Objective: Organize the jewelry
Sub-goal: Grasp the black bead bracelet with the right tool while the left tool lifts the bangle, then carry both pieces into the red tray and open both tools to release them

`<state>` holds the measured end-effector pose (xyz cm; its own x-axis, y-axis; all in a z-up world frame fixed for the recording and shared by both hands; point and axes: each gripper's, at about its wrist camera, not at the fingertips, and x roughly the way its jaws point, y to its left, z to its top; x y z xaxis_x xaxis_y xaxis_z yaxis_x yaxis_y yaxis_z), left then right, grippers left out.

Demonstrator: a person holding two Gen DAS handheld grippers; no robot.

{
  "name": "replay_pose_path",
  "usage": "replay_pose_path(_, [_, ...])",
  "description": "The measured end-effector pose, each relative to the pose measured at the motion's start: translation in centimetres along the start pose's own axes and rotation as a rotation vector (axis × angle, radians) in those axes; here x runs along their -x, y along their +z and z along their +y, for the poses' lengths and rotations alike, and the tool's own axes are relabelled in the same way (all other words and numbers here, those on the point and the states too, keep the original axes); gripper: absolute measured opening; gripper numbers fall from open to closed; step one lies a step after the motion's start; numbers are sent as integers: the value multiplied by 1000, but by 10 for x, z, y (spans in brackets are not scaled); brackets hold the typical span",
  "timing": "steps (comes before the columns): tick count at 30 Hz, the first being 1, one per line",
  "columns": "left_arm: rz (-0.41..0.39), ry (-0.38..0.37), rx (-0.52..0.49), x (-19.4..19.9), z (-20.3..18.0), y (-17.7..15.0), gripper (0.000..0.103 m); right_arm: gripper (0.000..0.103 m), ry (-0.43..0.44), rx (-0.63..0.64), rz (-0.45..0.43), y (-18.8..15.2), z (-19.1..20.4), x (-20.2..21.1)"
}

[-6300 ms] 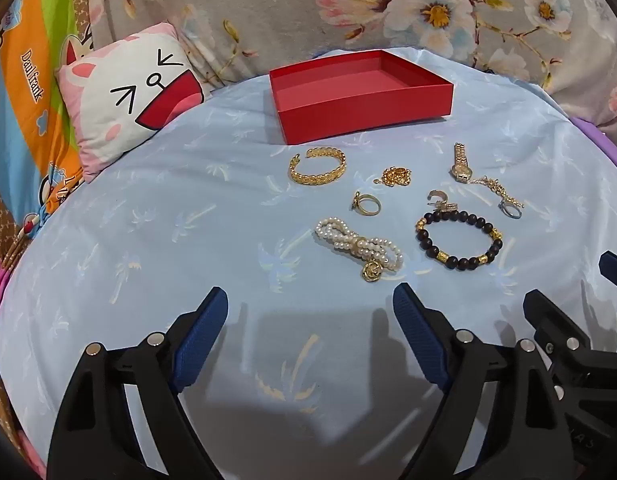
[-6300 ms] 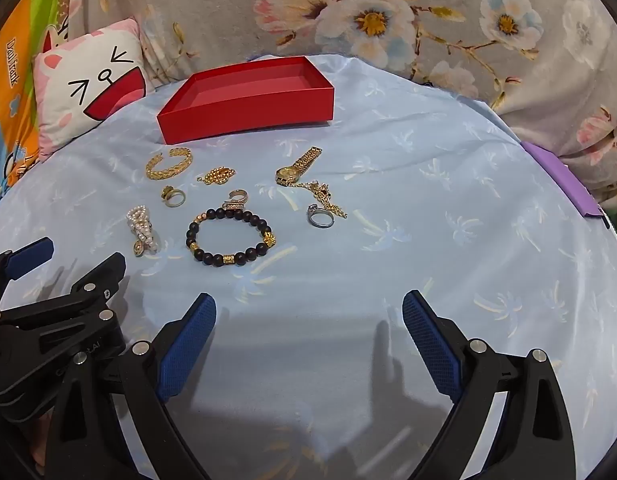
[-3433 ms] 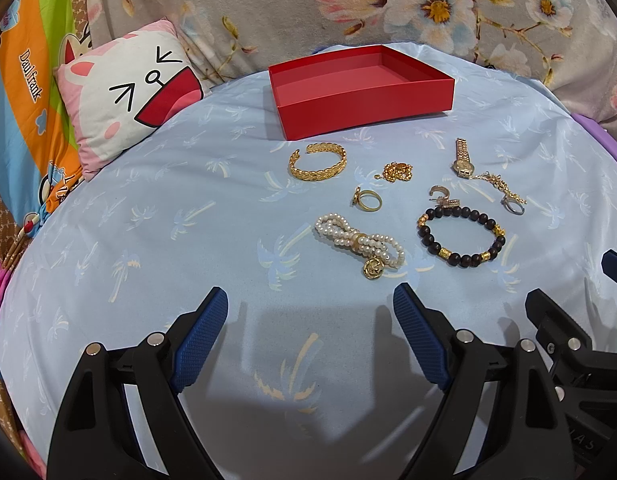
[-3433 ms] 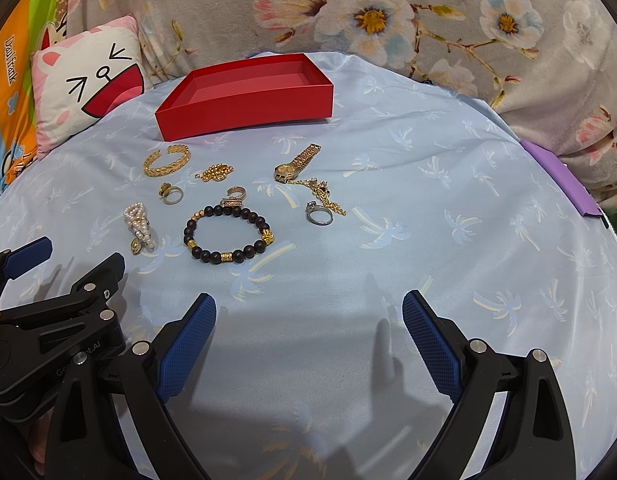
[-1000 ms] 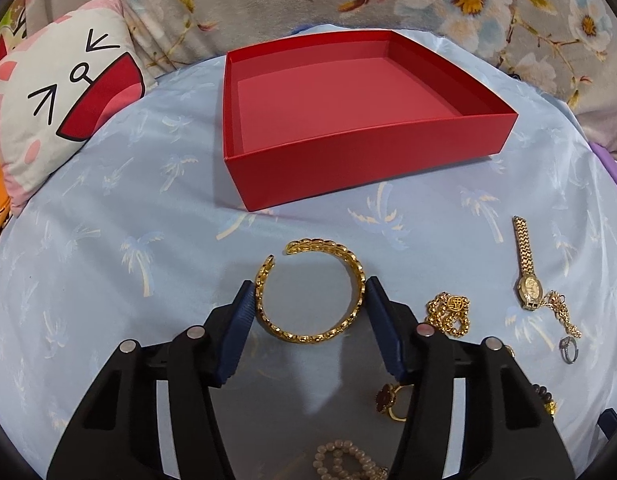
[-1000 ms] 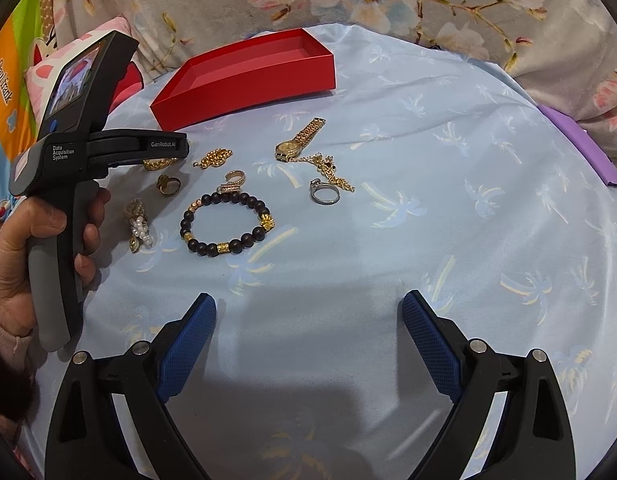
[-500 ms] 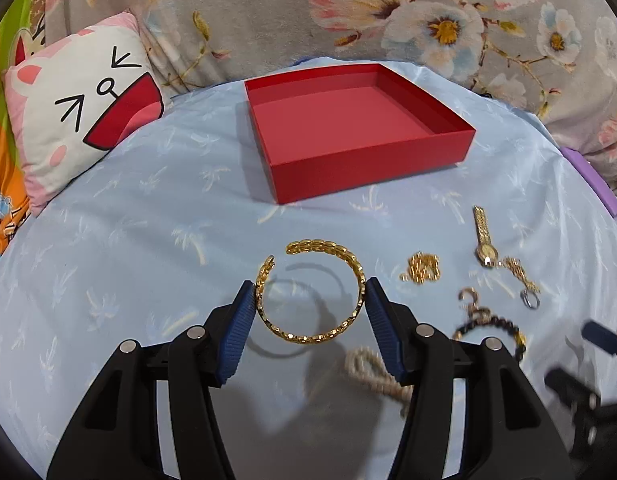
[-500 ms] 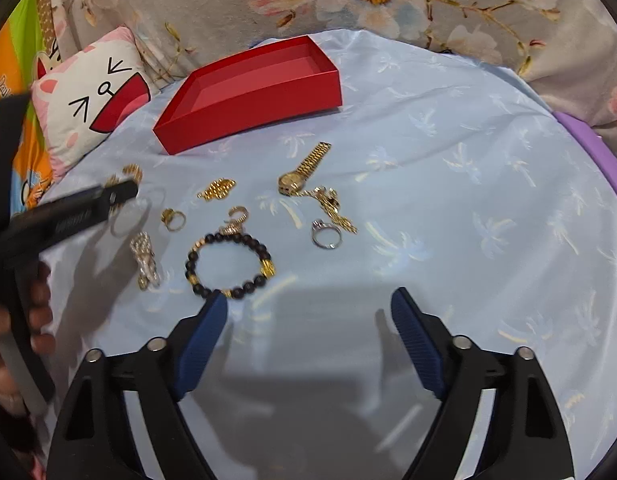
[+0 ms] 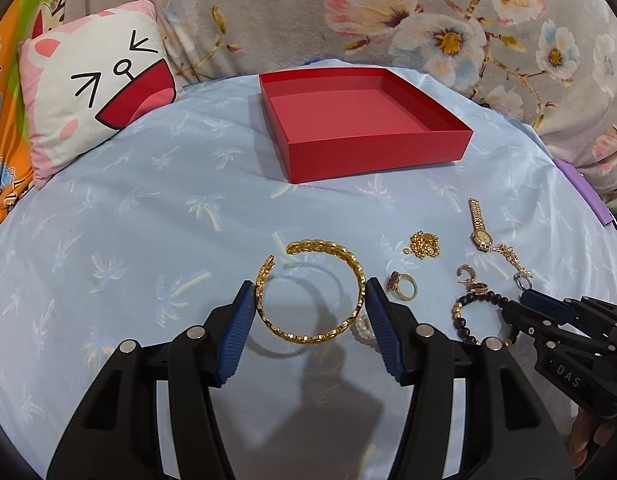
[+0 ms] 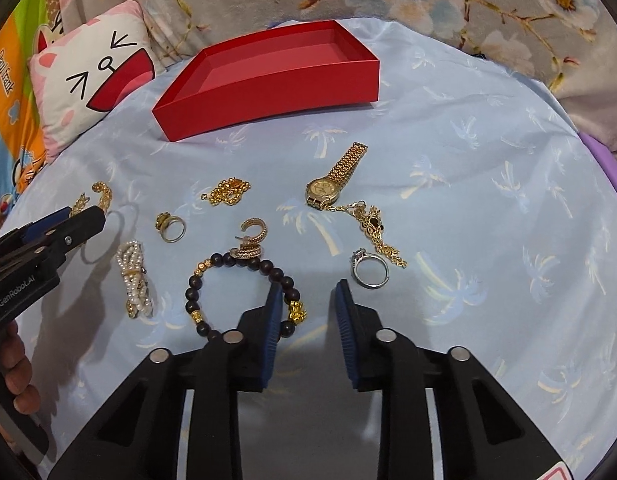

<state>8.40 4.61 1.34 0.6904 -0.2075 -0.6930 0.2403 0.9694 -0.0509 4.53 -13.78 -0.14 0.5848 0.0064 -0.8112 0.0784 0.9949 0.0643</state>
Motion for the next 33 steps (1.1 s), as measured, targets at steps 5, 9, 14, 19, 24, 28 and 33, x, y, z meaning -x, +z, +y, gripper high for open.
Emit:
replay_pose_path(5, [15,-7,-4,-4,-1,-2,54,8,13,5,-9,-4,-3,3])
replay_pose_path(9, [14,-11,-5,-4,-1,-3,54,7,31,0,-14,-7,-6,10])
replay_pose_path(14, [-3,-22,-7,3,-3,0,54,7,57,-3,-51,-6,-9,34])
replay_pose_path(19, [-13,-29,-23,8,-3,10,54,7,79,23,-109,9,-8,63])
replay_pose_path(24, [-49,-36,-66,13,-3,40,54,7,85,69,-178,52,-7,81])
replay_pose_path(28, [-82,-52,-51,5,0,83,54,7,72,97,-225,107,-5,76])
replay_pose_path(33, [-117,-70,-36,-27,0,146,54,7,62,94,-227,193,-2,37])
